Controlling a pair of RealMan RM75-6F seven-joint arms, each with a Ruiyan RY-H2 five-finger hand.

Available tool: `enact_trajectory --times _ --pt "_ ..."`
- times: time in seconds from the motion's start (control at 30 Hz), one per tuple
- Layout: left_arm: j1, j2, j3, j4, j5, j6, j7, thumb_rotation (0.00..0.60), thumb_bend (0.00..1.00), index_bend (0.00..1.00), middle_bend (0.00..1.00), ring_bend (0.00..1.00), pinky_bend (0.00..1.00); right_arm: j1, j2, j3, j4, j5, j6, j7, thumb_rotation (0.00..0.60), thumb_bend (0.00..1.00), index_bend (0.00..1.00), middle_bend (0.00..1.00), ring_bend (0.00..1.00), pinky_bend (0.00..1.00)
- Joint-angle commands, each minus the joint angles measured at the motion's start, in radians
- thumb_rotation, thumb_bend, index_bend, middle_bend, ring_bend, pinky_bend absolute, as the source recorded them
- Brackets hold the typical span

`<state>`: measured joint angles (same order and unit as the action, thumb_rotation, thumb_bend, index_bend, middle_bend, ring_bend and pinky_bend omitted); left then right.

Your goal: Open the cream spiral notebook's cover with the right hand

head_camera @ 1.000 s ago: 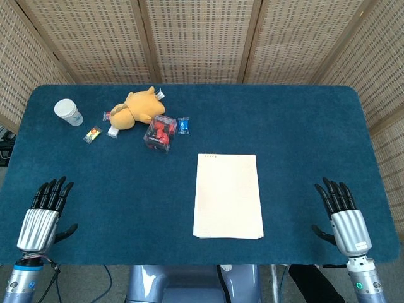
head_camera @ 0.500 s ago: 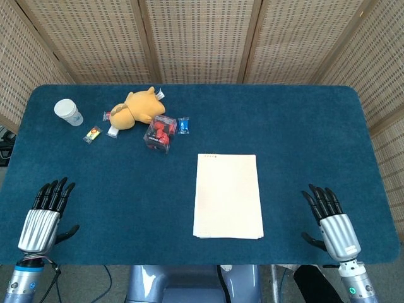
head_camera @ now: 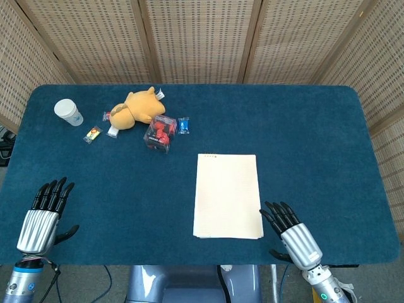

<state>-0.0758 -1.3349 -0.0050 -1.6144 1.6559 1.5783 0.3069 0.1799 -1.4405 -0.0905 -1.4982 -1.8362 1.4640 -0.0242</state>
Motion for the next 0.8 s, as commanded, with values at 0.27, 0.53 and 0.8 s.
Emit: enact_trajectory --times 0.27,0.53,0.8 --pt "-0.002 -0.004 0.001 0.003 0.003 -0.003 0.0 0.6 0.01 0.0 0.0 0.0 0.06 0.034 -0.058 0.019 -0.016 0.03 -0.062 -0.032 0.6 0.15 0.0 0.0 0.0 0.0" --pt "-0.003 -0.004 0.001 0.005 0.001 -0.007 -0.005 0.6 0.01 0.0 0.0 0.0 0.06 0.058 -0.102 0.037 -0.023 0.081 -0.129 -0.079 0.6 0.22 0.0 0.0 0.0 0.0" --pt "-0.002 -0.001 0.001 0.001 0.003 -0.003 -0.01 0.6 0.01 0.0 0.0 0.0 0.06 0.076 -0.142 0.05 -0.005 0.129 -0.174 -0.103 0.6 0.25 0.0 0.0 0.0 0.0"
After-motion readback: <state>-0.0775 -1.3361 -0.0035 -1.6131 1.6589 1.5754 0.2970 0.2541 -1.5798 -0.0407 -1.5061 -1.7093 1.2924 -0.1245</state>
